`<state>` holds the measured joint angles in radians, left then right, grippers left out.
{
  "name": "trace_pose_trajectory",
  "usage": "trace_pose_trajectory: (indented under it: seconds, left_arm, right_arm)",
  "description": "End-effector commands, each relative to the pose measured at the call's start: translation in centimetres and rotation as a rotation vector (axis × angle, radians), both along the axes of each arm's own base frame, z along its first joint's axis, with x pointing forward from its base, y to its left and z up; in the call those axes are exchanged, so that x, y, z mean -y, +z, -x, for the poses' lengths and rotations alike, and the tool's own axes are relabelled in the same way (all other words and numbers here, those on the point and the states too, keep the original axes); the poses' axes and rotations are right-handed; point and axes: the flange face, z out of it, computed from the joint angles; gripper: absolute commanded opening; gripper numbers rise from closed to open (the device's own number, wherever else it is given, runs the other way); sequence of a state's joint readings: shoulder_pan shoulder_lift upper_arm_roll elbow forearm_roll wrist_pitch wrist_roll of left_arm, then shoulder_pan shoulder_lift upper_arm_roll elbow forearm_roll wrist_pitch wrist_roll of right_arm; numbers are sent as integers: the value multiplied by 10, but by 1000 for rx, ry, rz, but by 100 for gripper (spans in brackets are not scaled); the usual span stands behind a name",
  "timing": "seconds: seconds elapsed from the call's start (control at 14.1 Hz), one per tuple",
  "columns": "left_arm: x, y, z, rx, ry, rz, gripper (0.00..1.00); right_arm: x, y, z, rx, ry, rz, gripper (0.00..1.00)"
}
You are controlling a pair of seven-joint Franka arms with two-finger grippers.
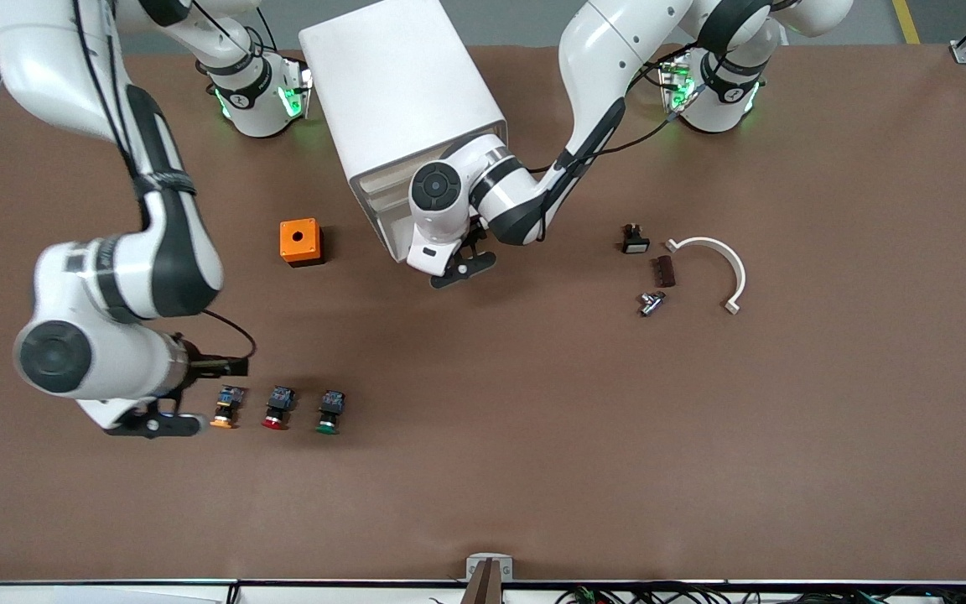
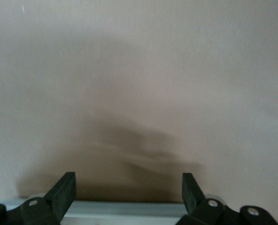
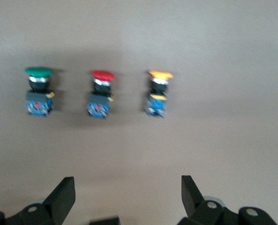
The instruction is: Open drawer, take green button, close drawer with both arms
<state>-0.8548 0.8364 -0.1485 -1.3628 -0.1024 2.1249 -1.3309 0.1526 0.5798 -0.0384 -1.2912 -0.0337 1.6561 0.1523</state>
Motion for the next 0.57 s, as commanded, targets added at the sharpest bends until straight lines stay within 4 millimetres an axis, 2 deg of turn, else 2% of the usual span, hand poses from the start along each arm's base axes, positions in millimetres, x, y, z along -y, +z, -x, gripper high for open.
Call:
trace_pose_trajectory:
  seconds: [0.0,0.14,0.28,0.5]
  left_arm:
    - [1,7,8,-65,65,29,99]
    - [5,8,13,-120,113,57,99]
    - [5,7,19,-164,127,55,99]
    - [4,3,25,-242,155,50,99]
  right_arm:
    - [35,36,19,-23,0,-8,100]
    - [62,64,33,-26,-12,-21,100]
    - [72,93,50,-28,-19,-23,100]
    - [106,130,67,-13,-34,-32,100]
